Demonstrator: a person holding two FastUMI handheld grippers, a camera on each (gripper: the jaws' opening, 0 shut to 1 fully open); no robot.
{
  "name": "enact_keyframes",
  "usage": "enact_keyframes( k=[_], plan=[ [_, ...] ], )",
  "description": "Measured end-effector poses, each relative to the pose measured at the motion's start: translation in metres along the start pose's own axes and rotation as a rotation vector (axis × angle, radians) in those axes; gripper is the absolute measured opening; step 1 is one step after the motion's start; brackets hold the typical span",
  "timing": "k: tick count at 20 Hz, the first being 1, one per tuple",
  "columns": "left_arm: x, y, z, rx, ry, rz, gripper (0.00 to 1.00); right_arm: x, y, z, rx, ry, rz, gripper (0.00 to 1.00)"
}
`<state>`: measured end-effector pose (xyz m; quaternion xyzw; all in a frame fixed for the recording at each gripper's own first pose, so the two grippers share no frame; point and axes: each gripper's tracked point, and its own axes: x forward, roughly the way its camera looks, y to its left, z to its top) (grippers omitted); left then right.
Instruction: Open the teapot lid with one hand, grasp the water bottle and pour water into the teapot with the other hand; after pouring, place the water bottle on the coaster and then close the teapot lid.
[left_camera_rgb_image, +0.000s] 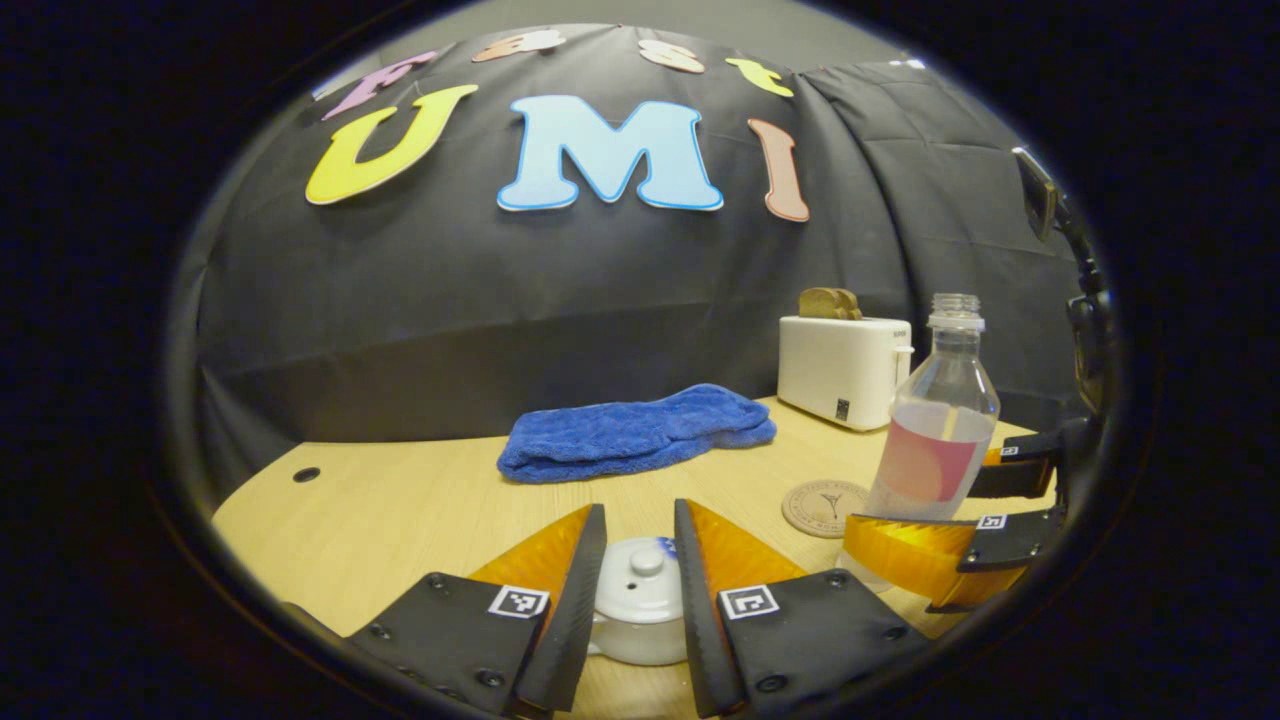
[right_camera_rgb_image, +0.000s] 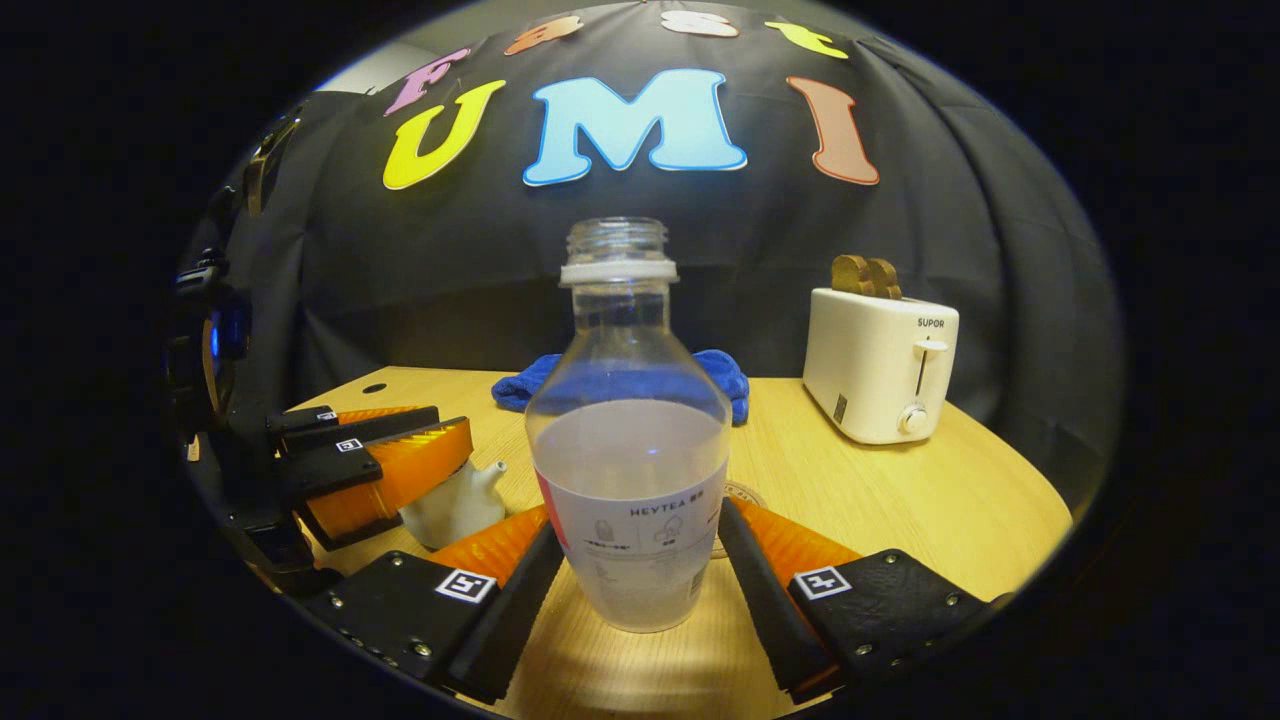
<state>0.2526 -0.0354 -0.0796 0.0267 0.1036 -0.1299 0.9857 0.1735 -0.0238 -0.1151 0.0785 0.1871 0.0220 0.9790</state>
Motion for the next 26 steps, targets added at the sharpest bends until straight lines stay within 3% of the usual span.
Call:
enact_keyframes(
  k=[2,3,4,5,11,17,26],
  plan=[
    [0.006,0.003,0.002,-0.003,-0.016,0.022,0.46,-0.001,-0.001,-0.001,0.001,0.002,-0.001,0.89],
    [0.001,0.004,-0.001,0.002,-0.01,0.026,0.31,0.001,0.0,-0.001,0.001,-0.001,0.003,0.89],
    [0.002,0.003,0.0,0.003,-0.01,0.03,0.3,-0.003,-0.001,0.001,-0.004,-0.002,-0.007,0.89],
    [0.001,0.003,-0.001,0.0,-0.012,0.025,0.3,-0.002,-0.001,0.001,-0.004,-0.001,-0.009,0.77],
    [-0.002,0.002,0.002,0.004,-0.047,0.039,0.13,-0.007,-0.015,-0.001,0.017,0.0,-0.067,0.76],
    [-0.006,0.005,0.008,-0.054,-0.088,0.022,0.17,-0.007,-0.019,0.001,0.101,-0.017,-0.067,0.75],
    [-0.042,0.028,0.05,-0.123,-0.234,0.029,0.17,-0.009,-0.022,0.003,-0.02,-0.029,-0.151,0.75]
  ],
)
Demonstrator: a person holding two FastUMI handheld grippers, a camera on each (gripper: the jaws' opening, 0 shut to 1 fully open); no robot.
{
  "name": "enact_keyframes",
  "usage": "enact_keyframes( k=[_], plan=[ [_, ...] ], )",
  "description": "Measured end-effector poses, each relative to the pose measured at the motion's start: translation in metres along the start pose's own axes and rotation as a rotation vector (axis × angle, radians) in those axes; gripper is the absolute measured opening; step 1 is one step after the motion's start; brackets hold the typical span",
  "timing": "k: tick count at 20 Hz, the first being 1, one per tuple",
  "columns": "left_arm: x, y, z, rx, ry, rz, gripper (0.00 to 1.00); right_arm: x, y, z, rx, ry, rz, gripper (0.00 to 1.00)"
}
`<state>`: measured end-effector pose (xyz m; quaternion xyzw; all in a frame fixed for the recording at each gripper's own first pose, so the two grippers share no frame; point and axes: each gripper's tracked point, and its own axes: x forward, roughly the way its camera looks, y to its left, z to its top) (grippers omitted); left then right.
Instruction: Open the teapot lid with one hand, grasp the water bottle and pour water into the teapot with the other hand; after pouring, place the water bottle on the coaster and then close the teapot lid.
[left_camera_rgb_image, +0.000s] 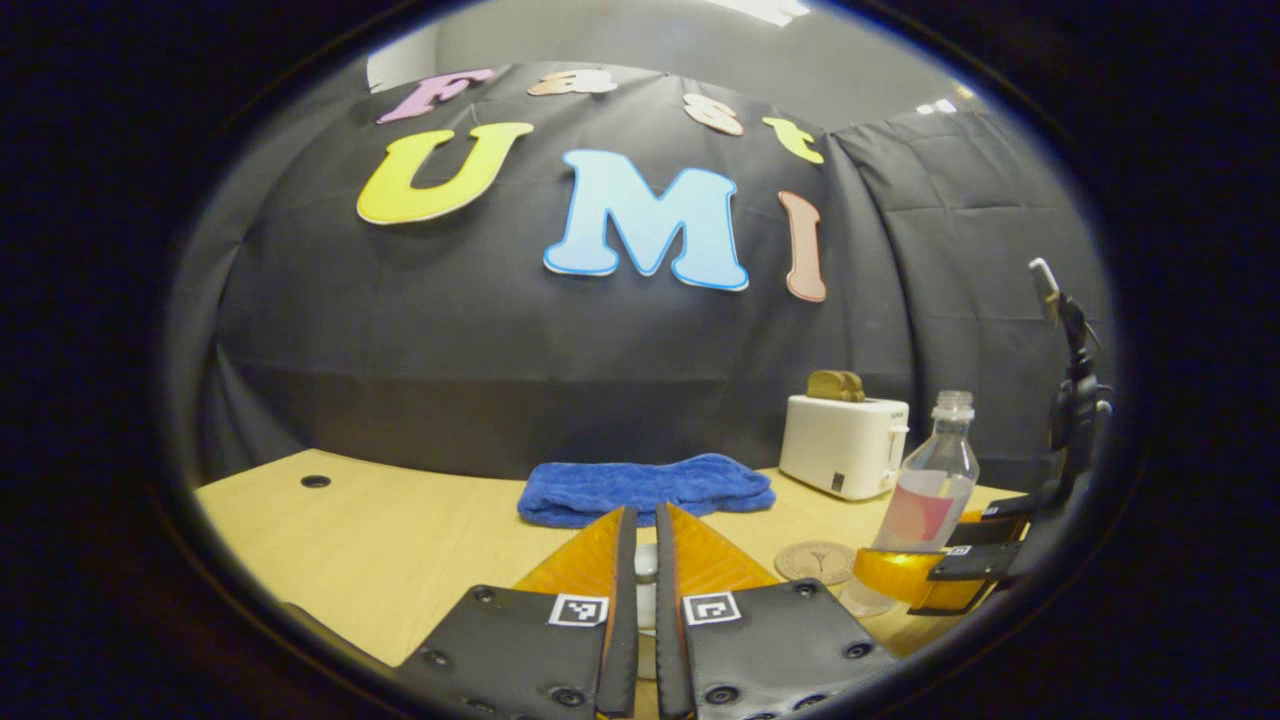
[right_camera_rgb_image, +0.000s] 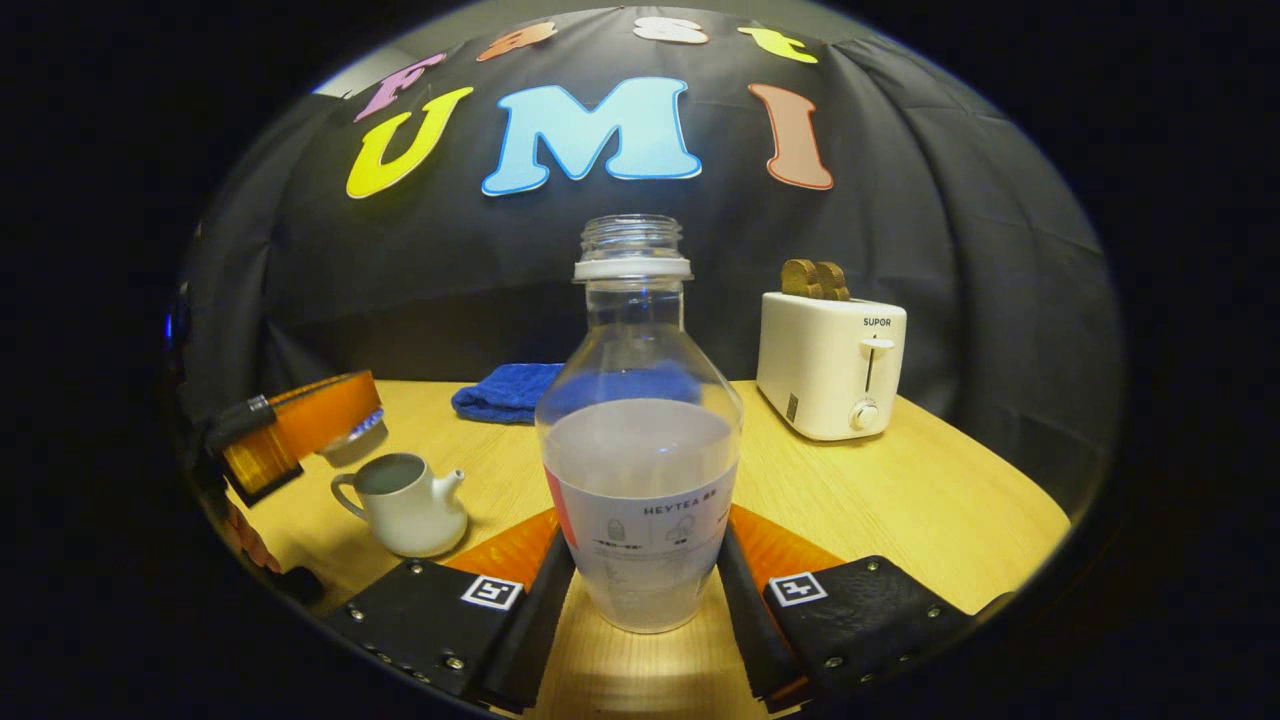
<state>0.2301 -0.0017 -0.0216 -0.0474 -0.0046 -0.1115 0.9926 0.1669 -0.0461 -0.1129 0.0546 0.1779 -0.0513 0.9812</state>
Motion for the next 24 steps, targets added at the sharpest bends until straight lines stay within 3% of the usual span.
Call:
enact_keyframes(
  k=[1,6,14,19,21,24],
  plan=[
    [-0.004,0.006,0.005,-0.009,-0.015,0.007,0.13,0.001,-0.002,0.0,-0.023,0.005,-0.021,0.75],
    [-0.011,0.045,0.007,-0.058,-0.021,0.053,0.17,-0.001,-0.007,0.0,-0.216,0.055,-0.099,0.75],
    [-0.009,0.06,-0.012,-0.105,0.032,0.055,0.13,0.0,-0.021,0.014,-0.636,0.096,-0.19,0.75],
    [-0.009,0.076,-0.021,-0.153,0.045,0.059,0.17,0.012,-0.017,0.038,-0.974,0.067,-0.228,0.75],
    [-0.009,0.083,-0.023,-0.169,0.044,0.072,0.13,0.019,-0.017,0.049,-1.104,0.047,-0.249,0.75],
    [-0.01,0.091,-0.021,-0.191,0.034,0.086,0.17,0.023,-0.013,0.057,-1.211,0.033,-0.253,0.75]
  ],
)
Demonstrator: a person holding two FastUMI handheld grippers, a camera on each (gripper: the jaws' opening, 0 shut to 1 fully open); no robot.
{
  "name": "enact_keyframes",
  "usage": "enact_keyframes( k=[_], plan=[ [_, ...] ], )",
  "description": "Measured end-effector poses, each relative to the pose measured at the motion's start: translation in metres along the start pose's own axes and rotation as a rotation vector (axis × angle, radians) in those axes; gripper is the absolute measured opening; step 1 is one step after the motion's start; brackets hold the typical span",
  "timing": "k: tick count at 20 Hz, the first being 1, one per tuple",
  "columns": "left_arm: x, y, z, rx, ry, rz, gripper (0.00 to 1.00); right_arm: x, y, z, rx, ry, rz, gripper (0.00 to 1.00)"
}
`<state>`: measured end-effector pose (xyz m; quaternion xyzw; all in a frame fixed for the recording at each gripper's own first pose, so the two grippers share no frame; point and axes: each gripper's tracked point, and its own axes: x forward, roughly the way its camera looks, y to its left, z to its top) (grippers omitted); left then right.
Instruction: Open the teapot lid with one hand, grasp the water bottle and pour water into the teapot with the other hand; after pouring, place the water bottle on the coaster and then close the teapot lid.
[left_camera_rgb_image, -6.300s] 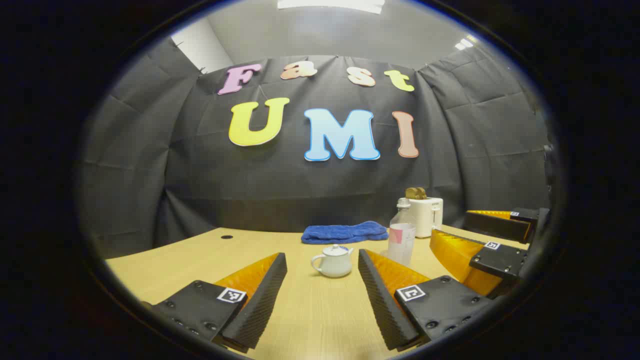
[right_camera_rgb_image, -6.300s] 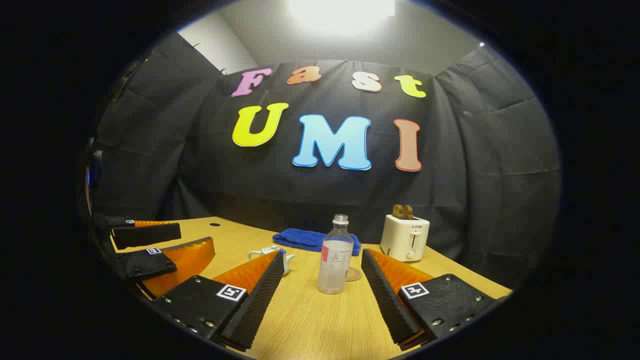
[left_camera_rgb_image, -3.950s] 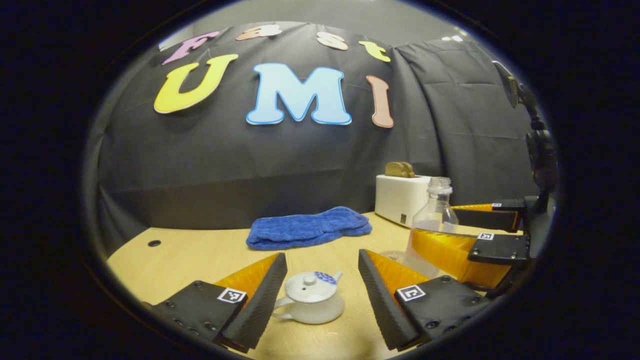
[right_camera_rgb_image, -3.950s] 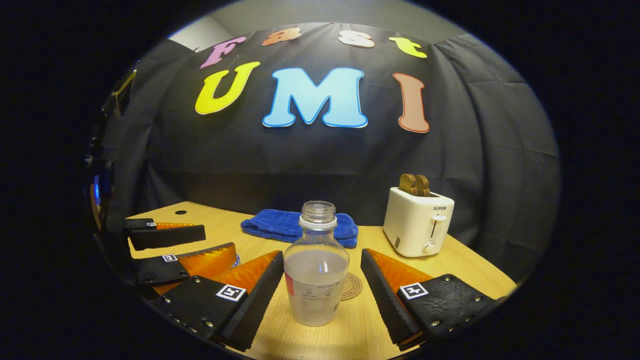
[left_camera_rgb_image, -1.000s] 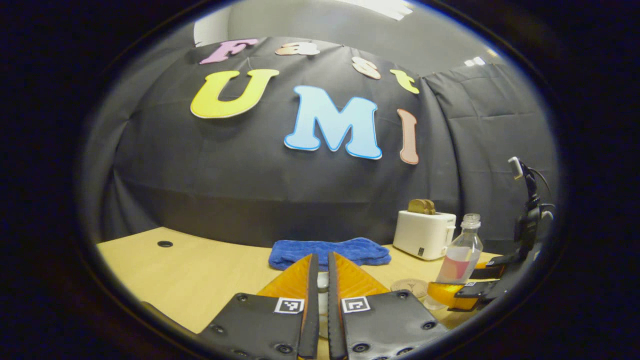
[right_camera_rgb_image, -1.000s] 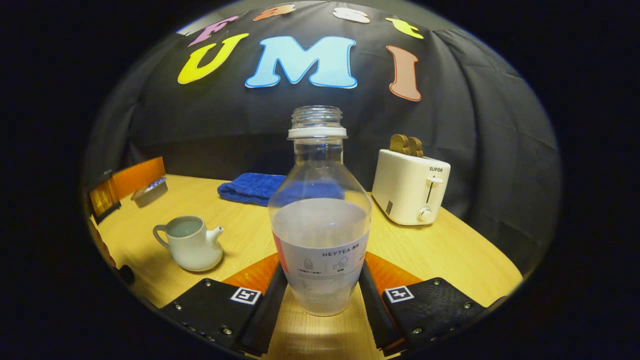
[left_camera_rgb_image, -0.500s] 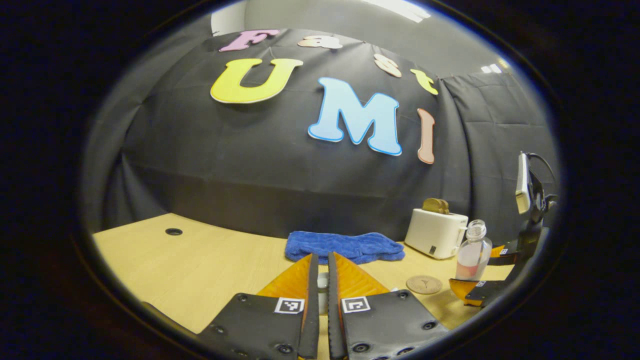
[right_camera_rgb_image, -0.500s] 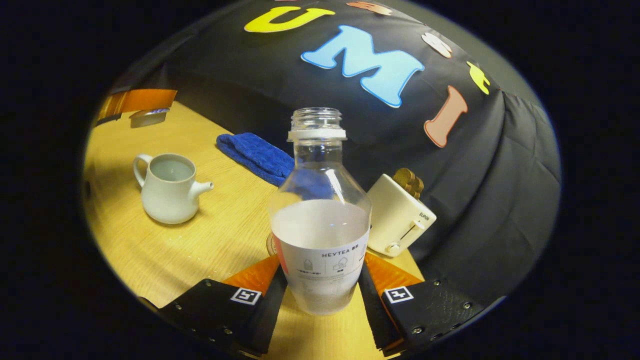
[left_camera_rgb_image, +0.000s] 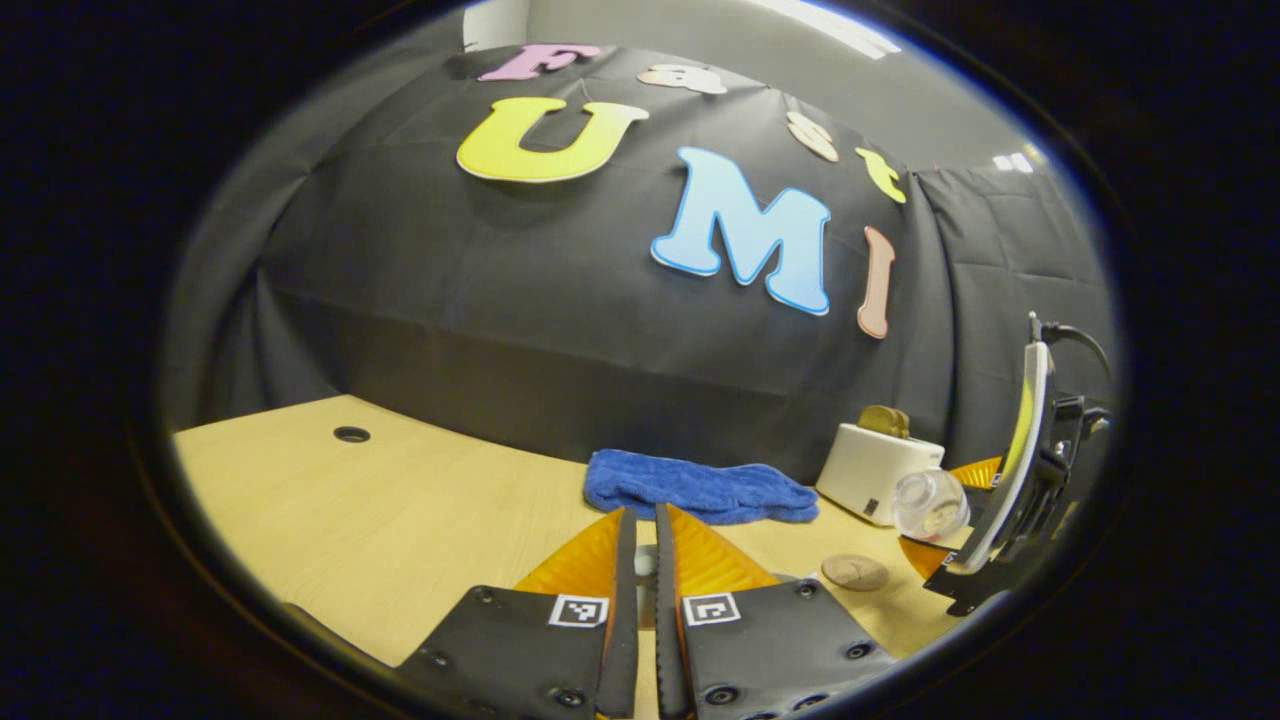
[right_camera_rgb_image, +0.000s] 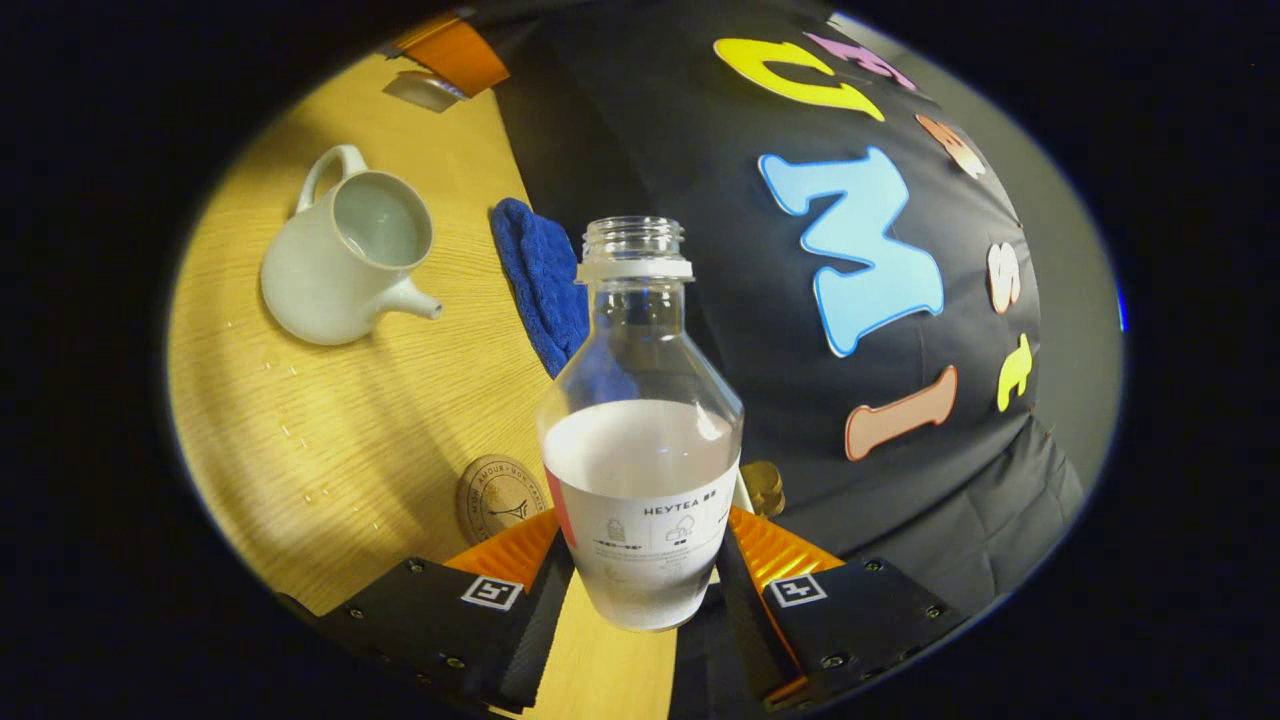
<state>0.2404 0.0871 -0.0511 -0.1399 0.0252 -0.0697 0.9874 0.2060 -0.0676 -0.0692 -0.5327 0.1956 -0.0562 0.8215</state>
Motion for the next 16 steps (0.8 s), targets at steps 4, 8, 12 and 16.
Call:
enact_keyframes(
  k=[4,8,12,16],
  plan=[
    [0.001,0.007,-0.002,-0.028,-0.003,0.004,0.13,0.008,-0.002,0.006,-0.123,-0.016,-0.039,0.74],
    [0.0,0.01,0.0,-0.071,-0.013,-0.006,0.13,0.015,-0.003,0.02,-0.229,-0.065,-0.068,0.74],
    [-0.003,0.015,0.011,-0.09,-0.043,0.001,0.13,0.012,-0.002,0.036,-0.35,-0.111,-0.098,0.74],
    [-0.003,0.022,0.01,-0.105,-0.049,0.012,0.17,0.005,-0.008,0.047,-0.512,-0.148,-0.168,0.74]
  ],
)
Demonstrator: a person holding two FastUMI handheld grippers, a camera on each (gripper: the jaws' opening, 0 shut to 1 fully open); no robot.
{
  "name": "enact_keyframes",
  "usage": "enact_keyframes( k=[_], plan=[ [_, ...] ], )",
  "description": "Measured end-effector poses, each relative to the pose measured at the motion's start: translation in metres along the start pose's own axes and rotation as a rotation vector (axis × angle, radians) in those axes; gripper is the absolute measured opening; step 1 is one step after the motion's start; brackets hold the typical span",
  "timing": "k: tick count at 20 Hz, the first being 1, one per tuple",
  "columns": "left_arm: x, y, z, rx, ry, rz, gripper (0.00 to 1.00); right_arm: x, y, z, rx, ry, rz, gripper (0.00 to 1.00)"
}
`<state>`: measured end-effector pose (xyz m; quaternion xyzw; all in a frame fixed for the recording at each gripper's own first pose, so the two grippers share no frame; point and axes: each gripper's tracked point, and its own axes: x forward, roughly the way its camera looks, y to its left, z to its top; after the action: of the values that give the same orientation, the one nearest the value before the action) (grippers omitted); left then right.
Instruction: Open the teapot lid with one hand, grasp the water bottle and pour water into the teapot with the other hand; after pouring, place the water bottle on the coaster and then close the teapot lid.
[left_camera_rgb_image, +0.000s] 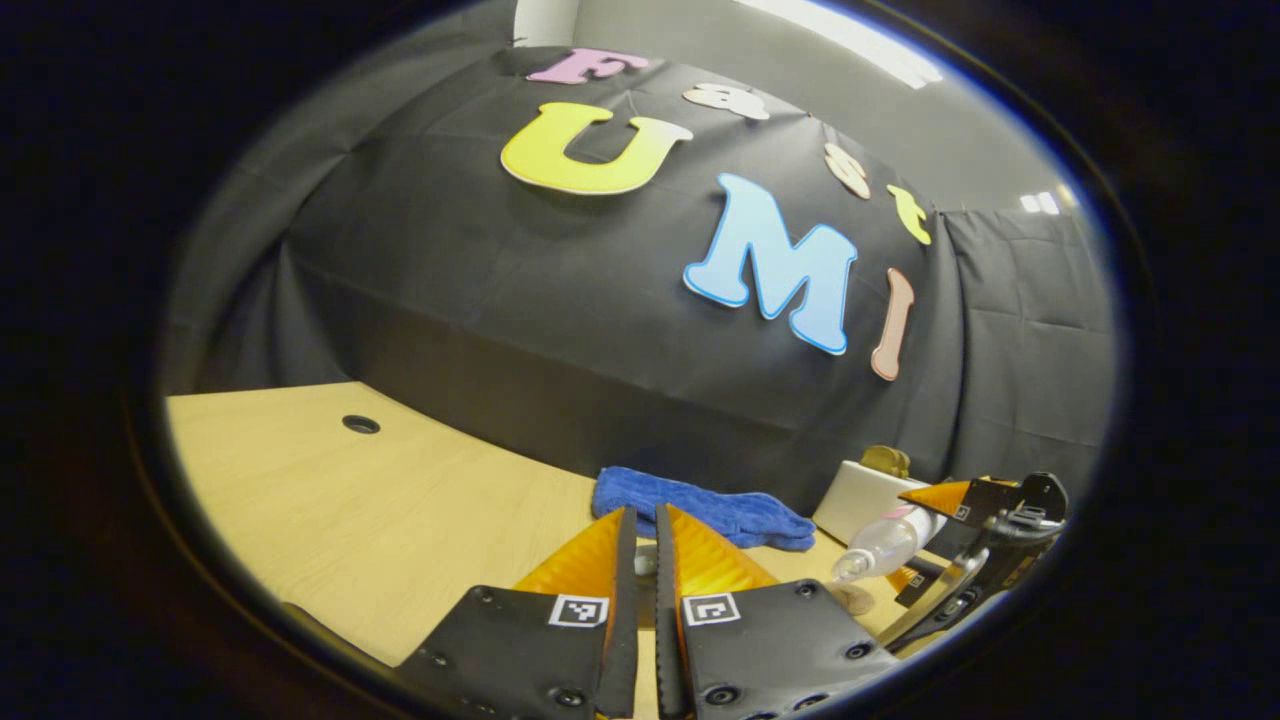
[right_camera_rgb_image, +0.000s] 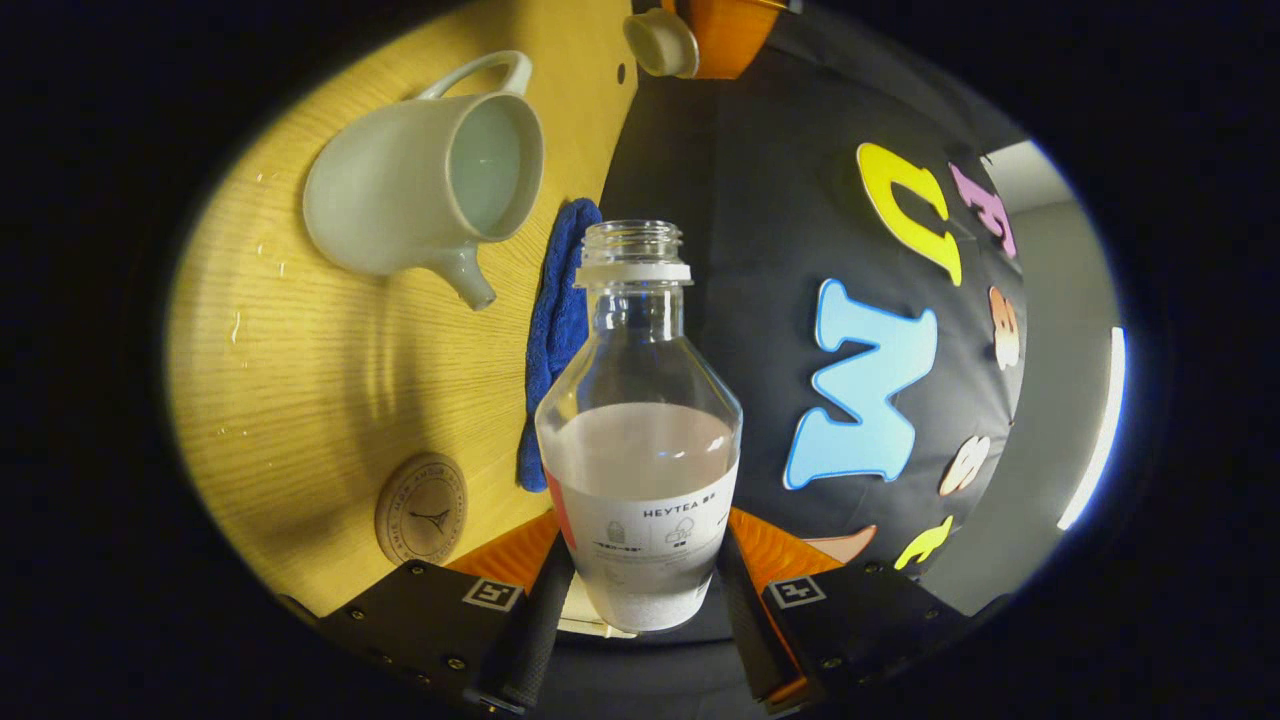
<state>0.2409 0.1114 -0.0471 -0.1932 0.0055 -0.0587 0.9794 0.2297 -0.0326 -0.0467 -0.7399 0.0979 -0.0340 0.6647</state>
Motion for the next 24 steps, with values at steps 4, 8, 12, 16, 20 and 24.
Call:
enact_keyframes(
  k=[4,8,12,16,20,24],
  plan=[
    [0.001,0.0,-0.006,-0.018,0.019,-0.003,0.13,0.0,-0.007,0.002,-0.076,-0.012,-0.017,0.74],
    [0.002,0.0,-0.007,-0.03,0.024,-0.009,0.17,0.0,-0.01,0.003,-0.131,-0.013,-0.029,0.74],
    [0.001,0.001,-0.004,-0.036,0.018,-0.007,0.17,0.0,-0.014,0.006,-0.174,-0.022,-0.05,0.74],
    [0.0,0.001,-0.004,-0.046,0.013,-0.003,0.17,-0.001,-0.025,0.012,-0.229,-0.044,-0.097,0.74],
    [-0.002,0.002,-0.003,-0.049,0.011,-0.001,0.17,-0.003,-0.032,0.021,-0.284,-0.071,-0.128,0.74],
    [-0.003,0.002,-0.002,-0.048,0.015,0.0,0.17,0.007,-0.041,0.019,-0.31,-0.083,-0.146,0.74]
  ],
)
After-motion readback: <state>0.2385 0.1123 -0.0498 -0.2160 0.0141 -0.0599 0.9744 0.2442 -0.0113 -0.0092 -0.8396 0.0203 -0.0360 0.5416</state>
